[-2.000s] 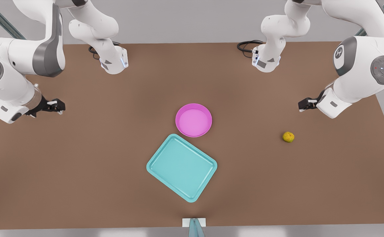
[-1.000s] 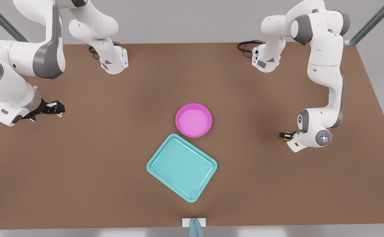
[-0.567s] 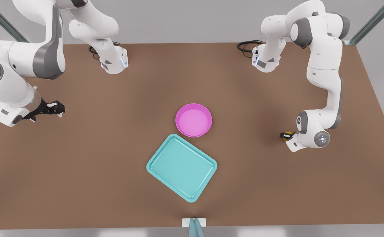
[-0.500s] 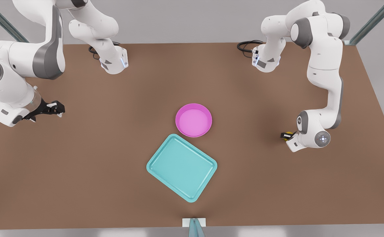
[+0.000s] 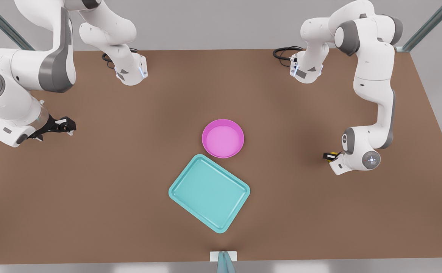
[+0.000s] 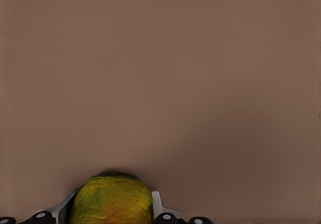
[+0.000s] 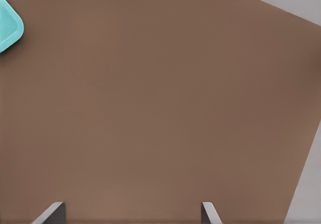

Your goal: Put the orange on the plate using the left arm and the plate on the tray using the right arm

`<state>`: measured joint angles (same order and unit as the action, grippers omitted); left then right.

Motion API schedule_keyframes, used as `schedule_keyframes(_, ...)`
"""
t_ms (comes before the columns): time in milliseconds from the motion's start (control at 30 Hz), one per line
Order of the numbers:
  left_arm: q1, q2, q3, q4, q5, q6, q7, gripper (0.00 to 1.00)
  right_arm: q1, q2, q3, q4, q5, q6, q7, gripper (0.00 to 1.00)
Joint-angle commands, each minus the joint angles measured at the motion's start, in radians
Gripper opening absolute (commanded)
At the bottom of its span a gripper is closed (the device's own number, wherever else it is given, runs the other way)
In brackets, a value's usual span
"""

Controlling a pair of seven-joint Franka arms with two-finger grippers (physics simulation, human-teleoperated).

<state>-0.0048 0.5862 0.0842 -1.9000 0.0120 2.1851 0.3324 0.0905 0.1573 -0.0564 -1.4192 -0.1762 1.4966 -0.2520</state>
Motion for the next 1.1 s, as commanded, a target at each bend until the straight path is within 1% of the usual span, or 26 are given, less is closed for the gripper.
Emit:
schedule_keyframes(0, -0.007, -0.026, 0.0, 0.001, -0.012, -0.031, -0.024, 0.55, 0.0, 0.001, 0.0, 0.0, 0.0, 0.001, -0.004, 1.0)
schedule_keyframes(100, -0.032, -0.059, 0.0, 0.002, -0.014, -0.079, -0.068, 0.55, 0.0, -0.001, 0.0, -0.004, -0.002, 0.002, -0.003, 1.0)
schedule_keyframes(133, -0.06, -0.086, 0.0, 0.004, -0.014, -0.08, -0.116, 0.55, 0.0, 0.001, 0.0, -0.004, 0.0, 0.002, -0.003, 1.0)
schedule_keyframes(200, -0.158, -0.143, -0.003, 0.029, -0.02, -0.169, -0.274, 0.55, 0.0, 0.001, 0.0, -0.004, 0.0, 0.002, -0.003, 1.0)
schedule_keyframes(267, -0.267, -0.121, -0.011, 0.157, -0.023, -0.353, -0.364, 0.55, 0.0, 0.001, 0.0, -0.009, 0.0, 0.005, -0.003, 1.0)
schedule_keyframes(300, -0.349, -0.117, -0.024, 0.173, -0.024, -0.36, -0.464, 0.55, 0.0, 0.001, 0.0, -0.009, -0.002, 0.005, -0.003, 1.0)
schedule_keyframes(367, -0.517, -0.059, -0.026, 0.246, -0.056, -0.358, -0.653, 0.55, 0.0, 0.002, 0.0, -0.01, -0.002, 0.007, -0.004, 1.0)
schedule_keyframes(433, -0.651, -0.008, -0.026, 0.305, -0.072, -0.357, -0.783, 0.55, 0.0, 0.002, 0.0, -0.01, -0.002, 0.007, -0.004, 1.0)
schedule_keyframes(467, -0.688, 0.024, -0.026, 0.347, -0.072, -0.361, -0.852, 0.55, 0.0, 0.004, 0.0, -0.01, 0.0, 0.007, -0.004, 1.0)
schedule_keyframes(500, -0.724, 0.043, -0.06, 0.378, -0.081, -0.361, -0.941, 0.55, 0.0, 0.002, 0.0, -0.01, -0.002, 0.007, -0.004, 1.0)
schedule_keyframes(533, -0.725, 0.044, -0.093, 0.378, -0.079, -0.36, -0.97, 0.55, 0.0, 0.002, 0.0, -0.01, -0.002, 0.005, -0.004, 1.0)
schedule_keyframes(667, -0.764, 0.081, -0.103, 0.38, -0.086, -0.344, -1.024, 0.55, 0.0, 0.004, 0.0, -0.012, 0.0, 0.001, -0.003, 1.0)
schedule_keyframes(767, -0.778, 0.162, -0.115, 0.447, -0.087, -0.237, -1.089, 0.56, 0.0, 0.008, 0.0, -0.012, 0.0, -0.004, -0.003, 1.0)
schedule_keyframes(800, -0.779, 0.17, -0.116, 0.46, -0.087, -0.235, -1.089, 0.6, 0.0, 0.008, 0.0, -0.012, 0.001, -0.006, -0.001, 1.0)
schedule_keyframes(833, -0.785, 0.176, -0.116, 0.464, -0.087, -0.235, -1.089, 0.85, 0.0, 0.008, 0.0, -0.012, 0.001, -0.004, -0.003, 1.0)
schedule_keyframes(867, -0.785, 0.176, -0.116, 0.467, -0.083, -0.235, -1.089, 1.0, 0.0, 0.01, 0.001, -0.012, 0.001, -0.006, -0.003, 1.0)
schedule_keyframes(967, -0.782, 0.153, -0.116, 0.458, -0.072, -0.252, -1.076, 1.0, 0.0, 0.018, 0.003, -0.012, 0.001, -0.006, -0.003, 1.0)
schedule_keyframes(1000, -0.775, 0.09, -0.078, 0.466, -0.069, -0.422, -1.017, 1.0, 0.0, 0.037, 0.004, -0.017, 0.05, -0.006, -0.003, 1.0)
schedule_keyframes(1033, -0.755, -0.012, 0.038, 0.467, -0.092, -0.623, -0.805, 1.0, 0.006, 0.085, 0.032, -0.017, 0.138, -0.003, -0.001, 1.0)
schedule_keyframes(1067, -0.748, -0.109, 0.242, 0.47, -0.156, -0.783, -0.58, 1.0, 0.047, 0.16, 0.09, -0.014, 0.25, 0.023, 0.023, 1.0)
